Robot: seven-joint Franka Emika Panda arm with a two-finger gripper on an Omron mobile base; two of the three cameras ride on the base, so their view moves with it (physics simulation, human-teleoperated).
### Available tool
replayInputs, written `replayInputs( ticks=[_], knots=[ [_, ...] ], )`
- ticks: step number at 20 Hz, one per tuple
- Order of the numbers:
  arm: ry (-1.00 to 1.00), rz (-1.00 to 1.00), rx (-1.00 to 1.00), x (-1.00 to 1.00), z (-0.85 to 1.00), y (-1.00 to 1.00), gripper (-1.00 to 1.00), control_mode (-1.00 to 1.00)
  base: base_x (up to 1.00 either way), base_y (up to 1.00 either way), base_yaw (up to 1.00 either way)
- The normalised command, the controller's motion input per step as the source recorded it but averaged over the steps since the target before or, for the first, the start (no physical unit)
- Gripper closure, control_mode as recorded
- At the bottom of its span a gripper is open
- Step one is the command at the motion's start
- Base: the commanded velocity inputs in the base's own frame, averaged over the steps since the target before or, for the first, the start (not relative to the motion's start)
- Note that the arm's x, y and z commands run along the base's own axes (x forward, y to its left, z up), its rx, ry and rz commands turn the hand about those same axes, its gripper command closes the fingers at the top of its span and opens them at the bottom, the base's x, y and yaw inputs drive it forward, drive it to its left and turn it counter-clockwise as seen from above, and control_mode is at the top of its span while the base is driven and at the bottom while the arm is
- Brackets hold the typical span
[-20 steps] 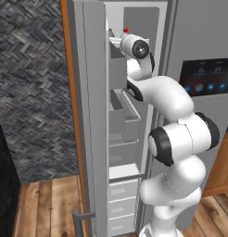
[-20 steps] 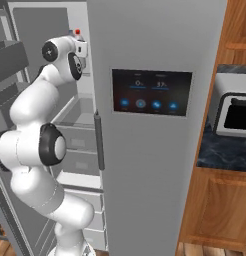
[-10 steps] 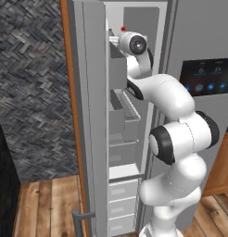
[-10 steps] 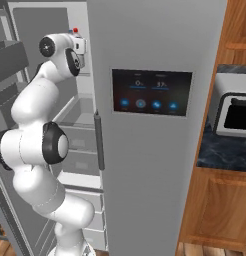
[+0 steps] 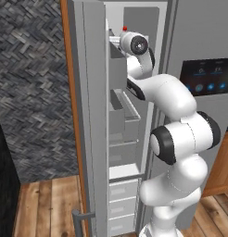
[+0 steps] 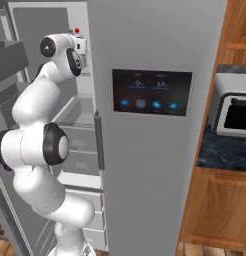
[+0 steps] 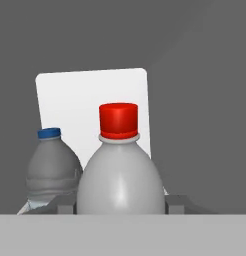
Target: Take the bottled waters from the counter and place them in the freezer to freeze. Close the freezer door after placing the bottles.
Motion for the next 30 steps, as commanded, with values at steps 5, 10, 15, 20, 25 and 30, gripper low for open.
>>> replayInputs(
  ticks=[5,10,15,20,25,30],
  knots=[
    [0.0,0.0,0.0,0.02,-0.02,-0.28,1.0,-1.0,0.0,0.0,0.0],
    [0.03,0.0,-0.02,0.14,-0.08,0.05,1.0,-1.0,0.0,0.0,0.0],
    [0.05,0.03,-0.1,0.31,-0.13,0.23,1.0,-1.0,0.0,0.0,0.0],
    [0.0,0.04,-0.06,0.03,-0.03,0.12,1.0,-1.0,0.0,0.0,0.0],
    [0.0,0.0,0.0,0.0,0.0,-0.08,1.0,-1.0,0.0,0.0,0.0],
    [0.0,0.0,0.0,0.0,-0.04,-0.23,1.0,-1.0,0.0,0.0,0.0]
  ],
)
